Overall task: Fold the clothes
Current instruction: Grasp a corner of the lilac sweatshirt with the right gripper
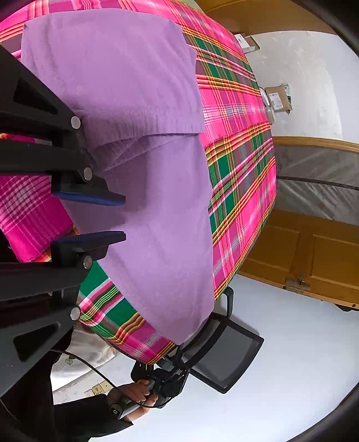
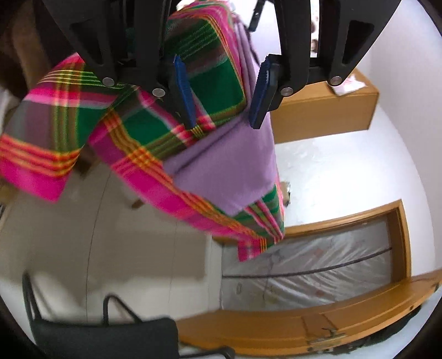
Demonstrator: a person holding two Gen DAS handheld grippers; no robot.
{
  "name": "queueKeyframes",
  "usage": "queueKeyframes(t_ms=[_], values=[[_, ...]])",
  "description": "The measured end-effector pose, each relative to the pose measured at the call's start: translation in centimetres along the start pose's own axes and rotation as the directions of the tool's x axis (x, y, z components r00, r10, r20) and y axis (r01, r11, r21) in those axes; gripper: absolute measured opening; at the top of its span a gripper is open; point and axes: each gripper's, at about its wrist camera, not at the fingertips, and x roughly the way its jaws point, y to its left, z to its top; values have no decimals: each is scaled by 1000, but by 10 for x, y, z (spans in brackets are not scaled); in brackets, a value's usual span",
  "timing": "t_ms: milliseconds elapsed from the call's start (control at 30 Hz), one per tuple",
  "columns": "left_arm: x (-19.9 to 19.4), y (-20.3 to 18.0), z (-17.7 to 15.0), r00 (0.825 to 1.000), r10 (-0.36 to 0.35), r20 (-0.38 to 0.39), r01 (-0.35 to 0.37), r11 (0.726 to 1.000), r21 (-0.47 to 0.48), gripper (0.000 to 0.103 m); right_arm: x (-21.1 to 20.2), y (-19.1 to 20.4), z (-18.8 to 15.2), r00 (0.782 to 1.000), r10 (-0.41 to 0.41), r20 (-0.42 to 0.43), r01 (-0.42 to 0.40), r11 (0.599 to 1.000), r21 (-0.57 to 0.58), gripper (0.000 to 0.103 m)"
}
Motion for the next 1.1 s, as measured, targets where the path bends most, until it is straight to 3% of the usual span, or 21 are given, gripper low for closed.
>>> queueKeyframes(t_ms=[267, 433, 733, 967, 1100], values=[[7, 2, -1, 1000, 8, -22, -8, 1000, -21, 19, 19, -21, 13, 993, 121, -15, -116, 978, 174, 44], [8, 3, 1, 1000, 7, -22, -7, 1000, -20, 19, 24, -29, 18, 992, 126, -13, -119, 961, 250, 45], [14, 2, 2, 999, 7, -37, -8, 1000, -26, 19, 36, -24, 29, 985, 166, 41, -171, 952, 255, 47], [18, 6, 2, 999, 2, -44, -4, 999, -45, 19, 23, -9, 32, 975, 175, 137, -197, 966, 165, 28], [20, 4, 4, 999, -7, -42, 6, 999, -45, 19, 20, -4, 33, 975, 165, 149, -185, 974, 129, 19]])
